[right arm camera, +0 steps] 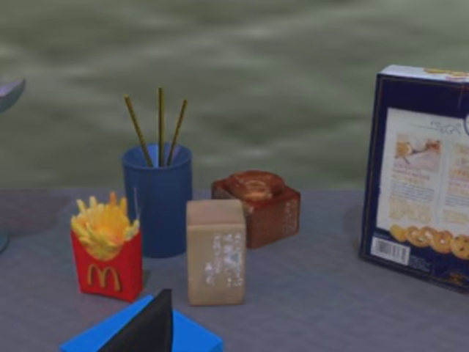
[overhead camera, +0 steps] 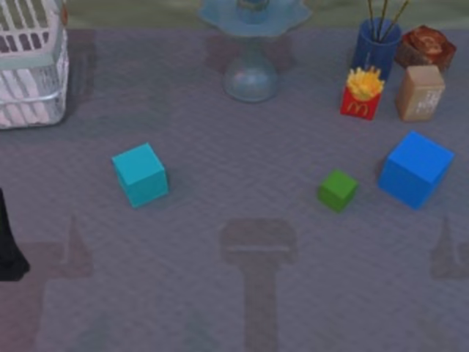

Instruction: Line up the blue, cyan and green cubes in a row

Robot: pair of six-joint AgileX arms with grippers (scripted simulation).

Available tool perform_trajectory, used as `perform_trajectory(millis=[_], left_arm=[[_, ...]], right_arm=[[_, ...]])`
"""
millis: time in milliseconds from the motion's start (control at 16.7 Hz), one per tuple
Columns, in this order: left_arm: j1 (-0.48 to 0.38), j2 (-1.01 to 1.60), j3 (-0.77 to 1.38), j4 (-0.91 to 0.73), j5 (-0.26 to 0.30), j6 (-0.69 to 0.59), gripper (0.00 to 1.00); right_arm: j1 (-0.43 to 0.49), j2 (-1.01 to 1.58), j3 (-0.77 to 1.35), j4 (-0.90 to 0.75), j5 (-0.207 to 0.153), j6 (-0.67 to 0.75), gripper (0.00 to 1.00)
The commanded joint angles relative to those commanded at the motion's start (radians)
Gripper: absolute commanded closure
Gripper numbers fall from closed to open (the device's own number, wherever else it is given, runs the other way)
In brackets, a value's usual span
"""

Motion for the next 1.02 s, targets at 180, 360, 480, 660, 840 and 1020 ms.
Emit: perform_trajectory(millis=[180, 360, 480, 660, 840, 1020], left_arm=[[0.000, 0.000, 0.000, 0.000, 0.000, 0.000, 0.00], [0.000, 0.000, 0.000, 0.000, 0.000, 0.000, 0.00], [0.000, 0.000, 0.000, 0.000, 0.000, 0.000, 0.00], [0.000, 0.000, 0.000, 0.000, 0.000, 0.000, 0.00], [0.000, 0.000, 0.000, 0.000, 0.000, 0.000, 0.00], [0.000, 0.000, 0.000, 0.000, 0.000, 0.000, 0.00]], right_arm=[[0.002, 0.010, 0.010, -0.007, 0.000, -0.002, 0.00], [0.026, 0.103, 0.102, -0.071, 0.001, -0.022, 0.00], [0.053, 0.218, 0.214, -0.142, 0.002, -0.046, 0.00], [0.106, 0.469, 0.434, -0.281, 0.002, -0.092, 0.00], [0.168, 0.795, 0.690, -0.449, 0.002, -0.145, 0.00], [0.234, 1.143, 0.953, -0.628, 0.001, -0.201, 0.00]])
